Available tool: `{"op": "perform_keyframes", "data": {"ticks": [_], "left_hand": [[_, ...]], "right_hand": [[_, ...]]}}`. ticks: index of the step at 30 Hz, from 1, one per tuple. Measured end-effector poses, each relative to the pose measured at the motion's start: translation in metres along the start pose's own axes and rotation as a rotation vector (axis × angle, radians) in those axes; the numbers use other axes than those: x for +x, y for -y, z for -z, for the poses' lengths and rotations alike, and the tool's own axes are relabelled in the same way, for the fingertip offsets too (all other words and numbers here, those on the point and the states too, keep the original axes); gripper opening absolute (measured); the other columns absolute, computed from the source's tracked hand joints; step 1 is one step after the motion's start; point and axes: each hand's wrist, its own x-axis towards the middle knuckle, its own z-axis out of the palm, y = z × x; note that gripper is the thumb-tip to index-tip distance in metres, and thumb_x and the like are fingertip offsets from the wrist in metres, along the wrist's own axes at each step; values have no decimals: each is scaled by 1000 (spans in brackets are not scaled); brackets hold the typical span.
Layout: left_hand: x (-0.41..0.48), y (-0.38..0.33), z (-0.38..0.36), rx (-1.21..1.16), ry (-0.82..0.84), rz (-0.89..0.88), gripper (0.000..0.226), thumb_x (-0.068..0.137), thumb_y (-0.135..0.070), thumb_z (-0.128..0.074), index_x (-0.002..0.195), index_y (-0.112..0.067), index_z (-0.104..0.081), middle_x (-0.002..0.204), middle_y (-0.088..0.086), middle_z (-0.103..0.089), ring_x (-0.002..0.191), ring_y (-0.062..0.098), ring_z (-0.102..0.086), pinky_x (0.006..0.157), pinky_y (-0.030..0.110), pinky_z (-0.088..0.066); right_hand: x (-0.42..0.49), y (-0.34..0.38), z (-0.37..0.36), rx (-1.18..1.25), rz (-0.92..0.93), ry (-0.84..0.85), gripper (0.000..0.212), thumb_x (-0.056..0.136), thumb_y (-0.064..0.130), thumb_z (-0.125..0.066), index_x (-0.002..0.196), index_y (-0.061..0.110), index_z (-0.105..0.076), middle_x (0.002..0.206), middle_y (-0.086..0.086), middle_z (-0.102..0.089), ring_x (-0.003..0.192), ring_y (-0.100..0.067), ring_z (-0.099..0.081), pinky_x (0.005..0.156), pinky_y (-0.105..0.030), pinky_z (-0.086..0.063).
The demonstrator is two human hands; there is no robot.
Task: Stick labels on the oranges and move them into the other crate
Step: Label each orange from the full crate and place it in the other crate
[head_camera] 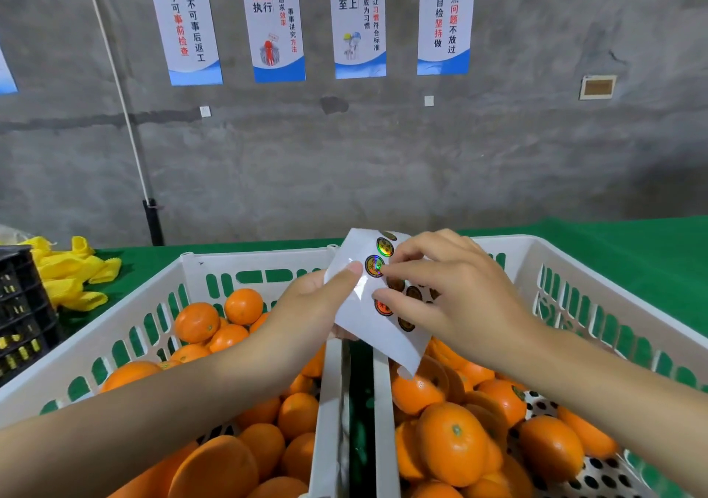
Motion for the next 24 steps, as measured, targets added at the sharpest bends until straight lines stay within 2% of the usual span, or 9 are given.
{"op": "perform_keyframes", "data": {"ticks": [3,5,7,8,11,13,18,22,24], "left_hand": [[-3,-1,1,-16,62,1,34,99,-35,-53,116,-9,-69,103,14,-76,100,30,-72,76,32,-60],[-5,1,3,-12,82,-28,18,99,-27,-55,96,-18,-70,83,-1,-78,85,13,-75,64,20,-58],[-6,4,5,60,112,-77,32,102,-21,-52,75,-26,-68,62,-16,-71,65,-5,-68,53,8,-49],[-7,4,5,136,124,-101,40,103,-23,-50,69,-27,-71,61,-14,-70,63,-6,-65,55,8,-48],[-9,7,6,285,163,-186,34,92,-42,-45,84,-26,-74,84,13,-68,79,11,-62,74,29,-49],[-9,8,10,371,170,-214,35,88,-43,-39,85,-26,-69,84,21,-59,76,17,-55,69,42,-45],[-8,8,15,478,179,-275,30,90,-37,-36,70,-35,-59,62,-5,-49,58,3,-45,56,18,-37],[-8,9,14,465,225,-280,33,92,-35,-35,74,-36,-63,66,-4,-53,62,4,-49,60,34,-41],[-10,8,13,477,253,-302,35,96,-34,-35,80,-42,-65,73,1,-58,66,4,-53,64,29,-44]], "right_hand": [[-1,-1,0,90,-26,16,30,86,36,-73,106,14,-77,99,3,-71,88,-18,-64,71,-40,-56],[-1,-2,1,131,-30,19,30,85,35,-74,105,13,-78,97,3,-71,85,-18,-66,68,-41,-58],[-2,-1,2,145,-26,35,28,85,34,-74,103,14,-79,95,4,-72,82,-16,-66,67,-41,-58],[-2,-1,2,150,-24,52,26,86,34,-74,102,15,-79,94,5,-71,81,-15,-65,66,-40,-57],[-2,-1,1,178,-28,118,20,88,32,-72,103,19,-79,94,8,-70,82,-12,-64,68,-41,-55],[-2,-1,0,217,-36,155,20,90,31,-70,104,20,-79,96,9,-70,86,-10,-64,72,-39,-54],[0,-1,0,344,-91,183,17,94,24,-63,95,22,-80,93,12,-70,86,-8,-63,72,-36,-52],[0,1,3,256,-14,192,18,92,28,-65,99,21,-80,93,11,-73,86,-6,-65,71,-35,-55],[1,1,4,231,20,214,19,93,29,-65,100,20,-80,94,9,-73,86,-6,-66,71,-35,-55]]}}
